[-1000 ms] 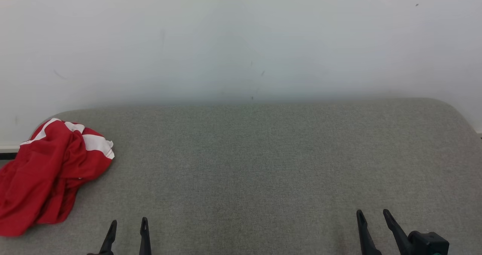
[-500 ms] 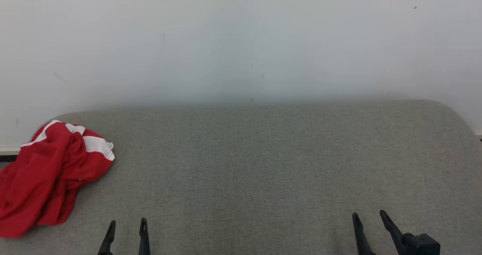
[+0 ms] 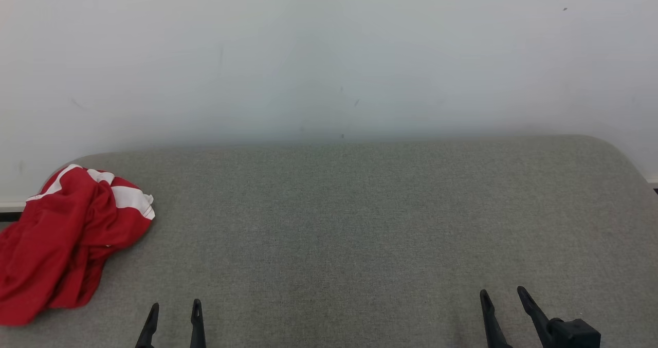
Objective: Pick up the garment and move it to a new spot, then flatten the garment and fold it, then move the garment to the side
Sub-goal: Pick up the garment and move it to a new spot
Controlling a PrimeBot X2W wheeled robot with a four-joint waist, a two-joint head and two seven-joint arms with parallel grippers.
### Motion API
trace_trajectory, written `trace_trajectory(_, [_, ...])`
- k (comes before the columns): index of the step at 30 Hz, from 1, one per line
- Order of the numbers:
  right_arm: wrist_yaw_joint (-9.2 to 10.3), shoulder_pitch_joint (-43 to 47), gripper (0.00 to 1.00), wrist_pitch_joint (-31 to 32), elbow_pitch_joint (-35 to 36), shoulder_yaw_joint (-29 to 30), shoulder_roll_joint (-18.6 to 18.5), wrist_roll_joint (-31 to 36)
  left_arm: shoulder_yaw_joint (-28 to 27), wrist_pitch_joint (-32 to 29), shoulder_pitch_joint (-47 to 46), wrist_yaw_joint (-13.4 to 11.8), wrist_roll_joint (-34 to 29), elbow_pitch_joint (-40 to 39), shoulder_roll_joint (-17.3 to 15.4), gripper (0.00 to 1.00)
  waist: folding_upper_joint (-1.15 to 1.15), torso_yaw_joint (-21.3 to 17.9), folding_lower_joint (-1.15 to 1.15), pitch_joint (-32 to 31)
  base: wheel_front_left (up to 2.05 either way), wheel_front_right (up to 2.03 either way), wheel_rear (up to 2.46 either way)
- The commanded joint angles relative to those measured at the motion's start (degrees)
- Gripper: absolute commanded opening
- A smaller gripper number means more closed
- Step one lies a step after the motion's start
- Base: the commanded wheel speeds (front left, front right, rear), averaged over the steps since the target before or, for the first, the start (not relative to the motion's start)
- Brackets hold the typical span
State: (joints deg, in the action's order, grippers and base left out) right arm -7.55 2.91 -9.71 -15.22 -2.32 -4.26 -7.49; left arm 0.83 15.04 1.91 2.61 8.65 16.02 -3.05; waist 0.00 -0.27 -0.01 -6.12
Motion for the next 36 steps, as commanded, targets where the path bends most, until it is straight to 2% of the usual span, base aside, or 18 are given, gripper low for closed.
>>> trace_trajectory(1, [0.12, 0.5, 1.00, -0.4, 0.0, 0.0, 0.0, -0.4, 0.0, 0.2, 0.3, 0.1, -0.3, 0.1, 0.2, 1.00, 0.00, 0.0, 0.01, 0.0, 0.00, 0.00, 0.00])
trace_trajectory(8, [0.12, 1.1, 1.00, -0.4, 0.1, 0.4, 0.1, -0.5, 0.4, 0.2, 0.6, 0.0, -0.6, 0.3, 0.2, 1.00, 0.00, 1.5, 0.01, -0.2, 0.00, 0.00, 0.00])
trace_trajectory(11, [0.12, 1.3, 1.00, -0.4, 0.0, 0.3, 0.2, -0.7, 0.4, 0.2, 0.9, -0.3, -0.7, 0.3, 0.2, 1.00, 0.00, 3.4, 0.01, -0.5, 0.00, 0.00, 0.00])
trace_trajectory(29, [0.12, 1.6, 1.00, -2.1, -1.9, -1.1, 1.2, -1.8, -2.4, 0.2, 2.3, 0.0, -2.4, 1.0, -0.9, 1.00, 0.00, 21.1, 0.01, -2.2, 0.00, 0.00, 0.00])
trace_trajectory(36, [0.12, -0.7, 1.00, -2.4, -2.9, -3.2, 1.3, -1.6, -4.3, 0.2, 2.6, -0.8, -2.1, -0.1, -1.0, 1.00, 0.00, 24.6, 0.01, -1.1, 0.00, 0.00, 0.00])
